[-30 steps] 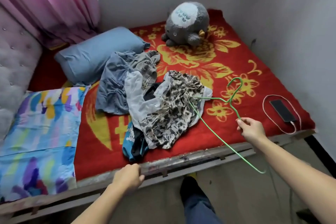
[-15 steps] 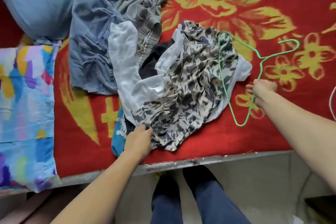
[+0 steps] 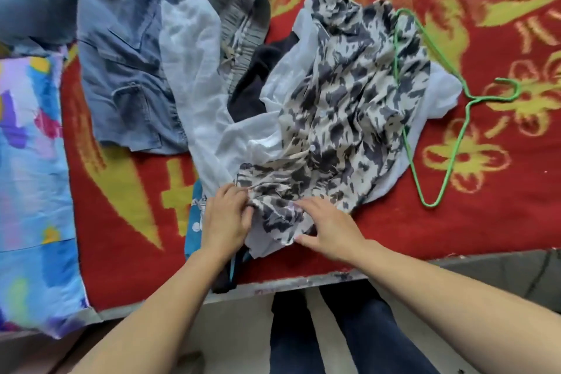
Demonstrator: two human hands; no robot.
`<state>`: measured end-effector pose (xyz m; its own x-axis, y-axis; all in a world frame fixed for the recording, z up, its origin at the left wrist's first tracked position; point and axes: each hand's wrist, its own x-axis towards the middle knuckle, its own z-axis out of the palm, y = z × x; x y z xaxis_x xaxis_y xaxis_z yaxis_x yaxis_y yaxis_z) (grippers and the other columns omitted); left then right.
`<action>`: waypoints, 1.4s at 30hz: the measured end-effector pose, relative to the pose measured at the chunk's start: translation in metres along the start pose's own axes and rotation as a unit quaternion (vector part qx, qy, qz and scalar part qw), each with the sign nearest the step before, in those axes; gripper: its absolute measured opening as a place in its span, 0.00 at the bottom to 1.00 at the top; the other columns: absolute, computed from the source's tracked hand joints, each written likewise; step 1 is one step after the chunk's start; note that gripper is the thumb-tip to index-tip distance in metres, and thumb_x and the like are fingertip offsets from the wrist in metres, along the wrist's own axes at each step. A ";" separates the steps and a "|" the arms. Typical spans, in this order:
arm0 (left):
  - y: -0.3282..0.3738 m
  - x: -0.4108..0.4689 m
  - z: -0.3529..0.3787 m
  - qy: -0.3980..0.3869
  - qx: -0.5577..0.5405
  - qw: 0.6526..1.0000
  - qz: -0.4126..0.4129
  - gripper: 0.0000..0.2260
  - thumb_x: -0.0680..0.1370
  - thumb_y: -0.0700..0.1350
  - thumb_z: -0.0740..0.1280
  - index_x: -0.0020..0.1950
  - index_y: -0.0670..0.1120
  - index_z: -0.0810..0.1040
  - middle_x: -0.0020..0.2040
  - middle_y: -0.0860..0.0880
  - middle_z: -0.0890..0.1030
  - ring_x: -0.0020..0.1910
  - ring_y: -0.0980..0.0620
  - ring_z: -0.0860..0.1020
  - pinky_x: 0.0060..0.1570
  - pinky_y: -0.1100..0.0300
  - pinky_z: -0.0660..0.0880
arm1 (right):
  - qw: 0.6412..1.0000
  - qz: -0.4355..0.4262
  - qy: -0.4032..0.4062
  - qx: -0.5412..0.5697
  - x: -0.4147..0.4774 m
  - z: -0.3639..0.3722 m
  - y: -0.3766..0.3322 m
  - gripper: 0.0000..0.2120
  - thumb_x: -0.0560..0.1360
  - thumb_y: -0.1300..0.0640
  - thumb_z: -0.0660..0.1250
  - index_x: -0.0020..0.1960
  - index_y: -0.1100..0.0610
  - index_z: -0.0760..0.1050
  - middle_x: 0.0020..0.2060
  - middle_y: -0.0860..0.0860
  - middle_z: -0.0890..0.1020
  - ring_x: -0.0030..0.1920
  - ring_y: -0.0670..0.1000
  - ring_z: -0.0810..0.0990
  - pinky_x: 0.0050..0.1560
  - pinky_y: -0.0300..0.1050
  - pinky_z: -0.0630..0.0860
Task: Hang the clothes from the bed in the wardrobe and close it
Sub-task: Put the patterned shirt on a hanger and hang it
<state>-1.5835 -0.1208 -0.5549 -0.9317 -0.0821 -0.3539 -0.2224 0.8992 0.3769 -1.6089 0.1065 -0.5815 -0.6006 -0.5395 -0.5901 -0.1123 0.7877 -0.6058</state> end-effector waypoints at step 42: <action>0.140 -0.191 -0.593 -0.041 -0.433 0.843 0.317 0.14 0.61 0.49 0.79 0.42 0.44 0.84 0.33 0.48 0.83 0.28 0.54 0.80 0.31 0.63 0.79 | 0.845 -0.301 0.328 0.295 -0.377 -0.367 -0.371 0.12 0.67 0.53 0.74 0.44 0.60 0.82 0.37 0.55 0.84 0.35 0.51 0.81 0.42 0.41 0.79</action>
<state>-1.6072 -0.2341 0.0732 -0.9269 0.3590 0.1095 0.1538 0.0971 0.9833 -1.6313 0.1268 0.0611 -0.9071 -0.3554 0.2256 -0.2556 0.0393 -0.9660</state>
